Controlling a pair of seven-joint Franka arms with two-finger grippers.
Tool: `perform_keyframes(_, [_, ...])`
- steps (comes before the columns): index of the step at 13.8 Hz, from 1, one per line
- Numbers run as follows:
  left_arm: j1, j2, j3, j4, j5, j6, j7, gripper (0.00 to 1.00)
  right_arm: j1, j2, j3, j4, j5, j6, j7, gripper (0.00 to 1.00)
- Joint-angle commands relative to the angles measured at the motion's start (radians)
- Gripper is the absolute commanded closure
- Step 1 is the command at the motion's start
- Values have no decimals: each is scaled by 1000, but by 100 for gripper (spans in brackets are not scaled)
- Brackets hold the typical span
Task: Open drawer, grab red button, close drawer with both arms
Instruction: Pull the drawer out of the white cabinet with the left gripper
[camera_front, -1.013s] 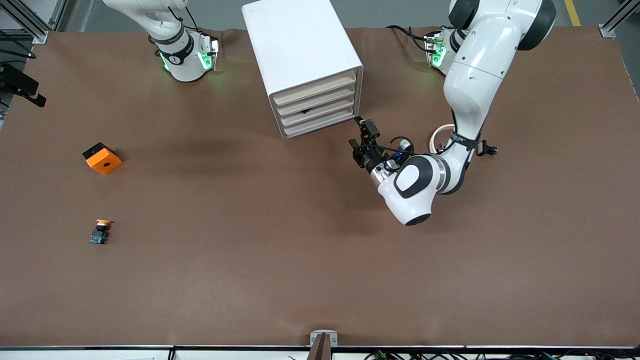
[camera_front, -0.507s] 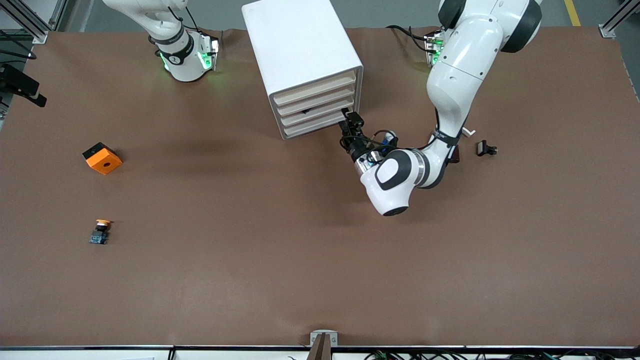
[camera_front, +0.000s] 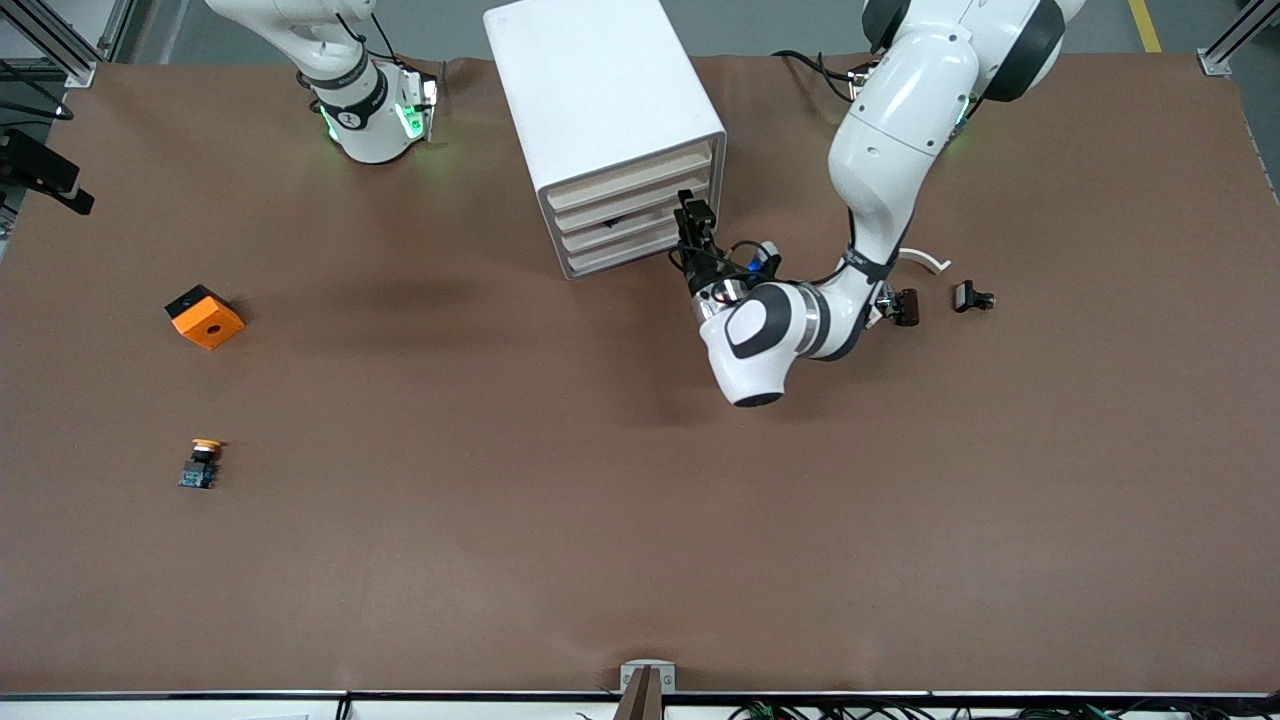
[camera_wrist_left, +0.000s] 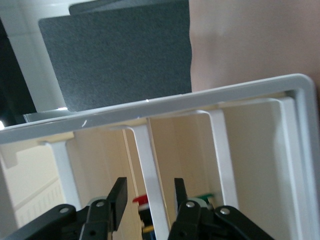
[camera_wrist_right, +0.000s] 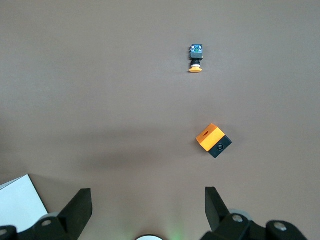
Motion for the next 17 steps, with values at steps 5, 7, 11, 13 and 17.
perform_keyframes(5, [-70,-2,8,-41,-12,-35,-16,53,-3,-19,5,-10,-3,0,13,0])
perform_keyframes(7, [-72,-2,8,-53,-12,-37,-14,61,-3,-18,5,7,-3,1,13,0])
perform_keyframes(11, [-74,-2,8,-53,-11,-37,-10,91,-8,0,3,37,-5,-2,10,0])
perform_keyframes(13, [-71,-1,8,-51,-8,-37,-6,91,-12,13,2,35,-5,-2,18,0])
perform_keyframes(17, [-55,6,17,-41,-7,-35,-5,91,-14,110,2,43,-8,4,-2,0])
